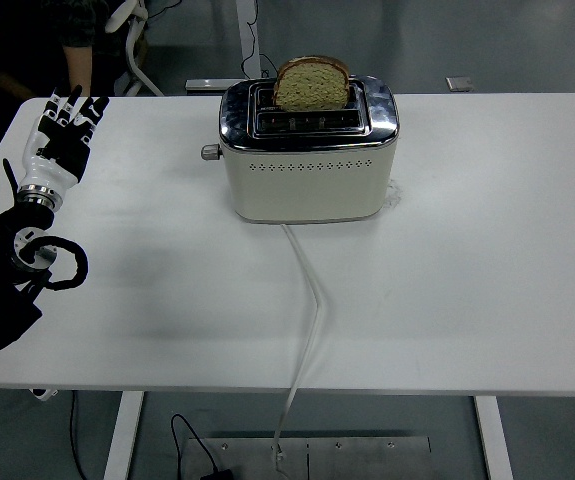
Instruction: Press down toaster
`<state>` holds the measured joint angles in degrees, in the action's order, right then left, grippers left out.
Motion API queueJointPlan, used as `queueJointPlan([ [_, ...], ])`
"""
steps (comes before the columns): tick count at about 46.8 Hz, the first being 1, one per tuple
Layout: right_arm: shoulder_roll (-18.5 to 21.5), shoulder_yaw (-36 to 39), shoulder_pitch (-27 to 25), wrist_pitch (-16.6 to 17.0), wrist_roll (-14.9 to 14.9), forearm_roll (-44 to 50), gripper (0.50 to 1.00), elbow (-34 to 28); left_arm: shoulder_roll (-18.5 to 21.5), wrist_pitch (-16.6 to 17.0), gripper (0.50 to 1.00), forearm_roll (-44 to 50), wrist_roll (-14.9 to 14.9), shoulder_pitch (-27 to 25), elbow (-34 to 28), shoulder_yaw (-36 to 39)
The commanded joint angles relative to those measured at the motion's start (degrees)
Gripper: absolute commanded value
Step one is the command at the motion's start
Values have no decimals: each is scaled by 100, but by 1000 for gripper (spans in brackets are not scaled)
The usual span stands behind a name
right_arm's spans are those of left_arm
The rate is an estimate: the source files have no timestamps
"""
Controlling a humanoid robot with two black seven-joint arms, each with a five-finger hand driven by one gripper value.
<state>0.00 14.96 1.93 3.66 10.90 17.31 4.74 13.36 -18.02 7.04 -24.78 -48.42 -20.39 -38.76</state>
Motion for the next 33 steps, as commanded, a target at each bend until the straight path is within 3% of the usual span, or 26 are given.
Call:
queueJointPlan([
  [1, 0, -2, 0, 3, 0, 0, 998, 0, 0, 0, 1000, -1, 0, 0, 0, 0],
  [33, 0, -2, 0, 3, 0, 0, 998, 0, -9, 132, 1000, -10, 0, 0, -9, 8],
])
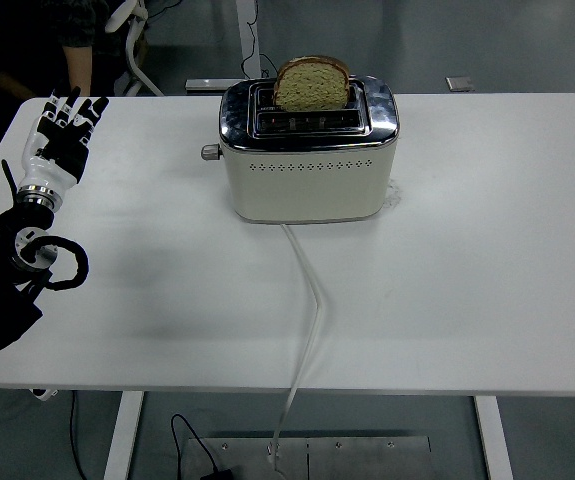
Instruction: Press down toaster
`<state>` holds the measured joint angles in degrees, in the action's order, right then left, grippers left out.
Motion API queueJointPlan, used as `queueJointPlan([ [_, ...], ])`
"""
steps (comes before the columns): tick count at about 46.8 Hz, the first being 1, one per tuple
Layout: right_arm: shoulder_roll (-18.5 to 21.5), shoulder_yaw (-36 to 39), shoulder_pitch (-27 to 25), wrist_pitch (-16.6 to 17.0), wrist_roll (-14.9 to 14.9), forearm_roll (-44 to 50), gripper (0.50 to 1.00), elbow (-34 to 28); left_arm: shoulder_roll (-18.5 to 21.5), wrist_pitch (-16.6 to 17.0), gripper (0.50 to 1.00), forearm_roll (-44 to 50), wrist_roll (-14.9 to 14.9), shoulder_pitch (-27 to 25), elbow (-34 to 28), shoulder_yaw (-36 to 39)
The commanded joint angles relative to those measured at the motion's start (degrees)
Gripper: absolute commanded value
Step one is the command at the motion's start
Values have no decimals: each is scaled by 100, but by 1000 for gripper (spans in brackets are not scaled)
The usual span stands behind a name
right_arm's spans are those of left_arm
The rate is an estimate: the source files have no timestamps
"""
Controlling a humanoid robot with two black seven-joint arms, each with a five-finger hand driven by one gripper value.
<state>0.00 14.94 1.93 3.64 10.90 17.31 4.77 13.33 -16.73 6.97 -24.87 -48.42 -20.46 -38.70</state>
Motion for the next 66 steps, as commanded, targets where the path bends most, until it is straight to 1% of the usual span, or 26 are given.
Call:
queueJointPlan([
  [1, 0, 0, 0, 5, 0, 9, 998, -3, 3, 3, 1000, -3, 9, 0, -2, 3],
  [21, 0, 0, 0, 5, 0, 0, 998, -3, 64, -23, 1000, -108, 35, 70, -2, 29],
  [32, 0, 0, 0, -4, 0, 0, 998, -3, 82, -23, 1000, -416, 53, 44, -2, 29],
  [41, 0, 0, 0, 5, 0, 0, 998, -3, 126, -23, 1000, -907, 53, 8, -11, 46],
  [47, 0, 0, 0, 5, 0, 0, 998, -3, 363, -32, 1000, -1487, 53, 17, -29, 55],
  [52, 0, 0, 0, 5, 0, 0, 998, -3, 468, -84, 1000, -1936, 44, 35, -37, 64],
  [59, 0, 0, 0, 5, 0, 0, 998, -3, 793, -128, 1000, -2481, 26, 61, -55, 64],
  [66, 0, 0, 0, 5, 0, 0, 998, -3, 1048, -322, 1000, -2859, 26, 44, -72, 64],
])
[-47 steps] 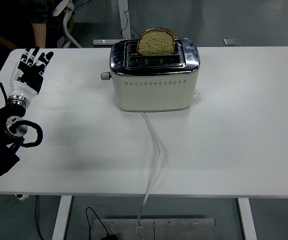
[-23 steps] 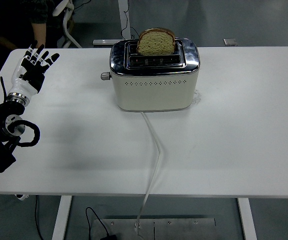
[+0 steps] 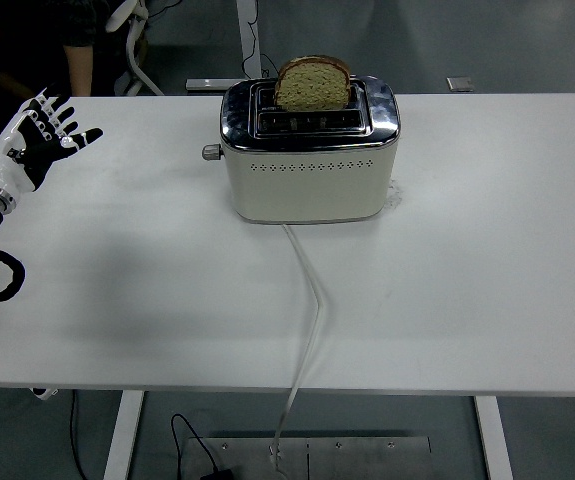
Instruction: Press down toaster
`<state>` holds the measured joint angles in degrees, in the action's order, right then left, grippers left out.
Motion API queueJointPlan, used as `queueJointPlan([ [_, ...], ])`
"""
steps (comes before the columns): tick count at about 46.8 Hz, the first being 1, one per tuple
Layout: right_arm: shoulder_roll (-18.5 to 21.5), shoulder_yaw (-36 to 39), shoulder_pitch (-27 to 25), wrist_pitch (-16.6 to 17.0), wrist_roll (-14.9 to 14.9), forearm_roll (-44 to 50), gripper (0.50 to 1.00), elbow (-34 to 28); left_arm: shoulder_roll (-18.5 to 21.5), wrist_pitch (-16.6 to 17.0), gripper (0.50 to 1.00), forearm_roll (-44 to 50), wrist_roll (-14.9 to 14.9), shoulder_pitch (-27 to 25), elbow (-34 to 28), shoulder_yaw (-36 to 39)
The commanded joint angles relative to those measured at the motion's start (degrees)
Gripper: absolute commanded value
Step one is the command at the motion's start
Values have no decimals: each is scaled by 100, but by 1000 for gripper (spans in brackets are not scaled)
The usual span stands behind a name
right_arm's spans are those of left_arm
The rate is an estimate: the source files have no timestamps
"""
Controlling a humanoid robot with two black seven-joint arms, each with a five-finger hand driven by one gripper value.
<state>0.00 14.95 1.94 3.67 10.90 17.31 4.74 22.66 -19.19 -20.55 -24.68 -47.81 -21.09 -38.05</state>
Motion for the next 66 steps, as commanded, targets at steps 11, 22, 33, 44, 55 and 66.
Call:
queueJointPlan([
  [11, 0, 0, 0, 2, 0, 0, 998, 0, 757, -128, 1000, -238, 156, -159, -395, 0],
  [22, 0, 0, 0, 2, 0, 0, 998, 9, 907, -137, 1000, -1433, 323, -414, -659, 44],
  [33, 0, 0, 0, 2, 0, 0, 998, 9, 1206, -181, 1000, -2804, 60, -484, -1563, 79],
  [44, 0, 0, 0, 2, 0, 0, 998, 0, 1461, -155, 1000, -4122, -757, -431, -2127, 131],
  [55, 0, 0, 0, -7, 0, 0, 998, 0, 1549, -76, 1000, -4730, -1032, -387, -2127, 324],
  [66, 0, 0, 0, -7, 0, 0, 998, 0, 1523, 469, 1000, -4853, -1032, -475, -2127, 1036],
])
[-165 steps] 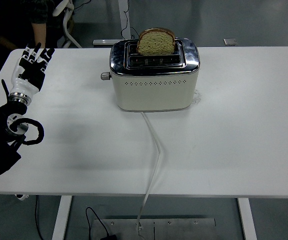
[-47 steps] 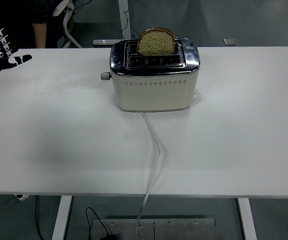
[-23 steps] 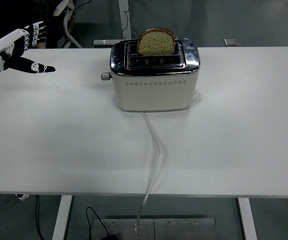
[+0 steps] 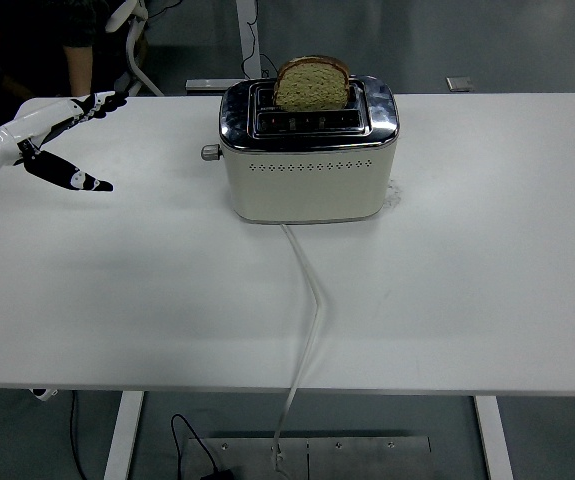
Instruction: Press down toaster
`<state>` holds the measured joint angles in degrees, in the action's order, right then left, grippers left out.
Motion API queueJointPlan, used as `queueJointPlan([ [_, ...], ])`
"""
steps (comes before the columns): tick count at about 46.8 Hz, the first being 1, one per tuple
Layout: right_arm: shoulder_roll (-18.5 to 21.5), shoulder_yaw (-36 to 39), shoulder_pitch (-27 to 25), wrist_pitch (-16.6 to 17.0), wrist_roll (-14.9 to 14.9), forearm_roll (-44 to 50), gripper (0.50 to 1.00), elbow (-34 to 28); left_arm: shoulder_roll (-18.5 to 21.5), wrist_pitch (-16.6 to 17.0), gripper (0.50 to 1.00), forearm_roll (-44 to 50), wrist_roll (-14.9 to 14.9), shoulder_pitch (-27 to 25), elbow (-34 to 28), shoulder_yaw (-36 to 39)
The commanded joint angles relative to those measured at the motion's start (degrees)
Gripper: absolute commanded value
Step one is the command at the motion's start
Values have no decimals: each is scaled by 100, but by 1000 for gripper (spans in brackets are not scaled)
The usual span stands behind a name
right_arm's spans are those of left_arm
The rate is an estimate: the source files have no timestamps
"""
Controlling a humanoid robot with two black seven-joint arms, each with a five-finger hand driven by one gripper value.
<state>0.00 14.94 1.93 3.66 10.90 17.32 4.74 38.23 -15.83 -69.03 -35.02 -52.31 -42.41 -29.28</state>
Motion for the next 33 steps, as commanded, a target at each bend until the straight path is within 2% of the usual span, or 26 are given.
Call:
queueJointPlan([
  [1, 0, 0, 0, -6, 0, 0, 998, 1, -52, 168, 1000, -14, 2, -33, 5, 212],
  [10, 0, 0, 0, 3, 0, 0, 998, 1, -193, 388, 1000, -84, 2, -77, -13, 581],
  [30, 0, 0, 0, 3, 0, 0, 998, 1, -509, 379, 1000, -207, 2, -209, -4, 766],
  [33, 0, 0, 0, -6, 0, 0, 998, 1, -597, 379, 1000, -207, 135, -218, -4, 810],
])
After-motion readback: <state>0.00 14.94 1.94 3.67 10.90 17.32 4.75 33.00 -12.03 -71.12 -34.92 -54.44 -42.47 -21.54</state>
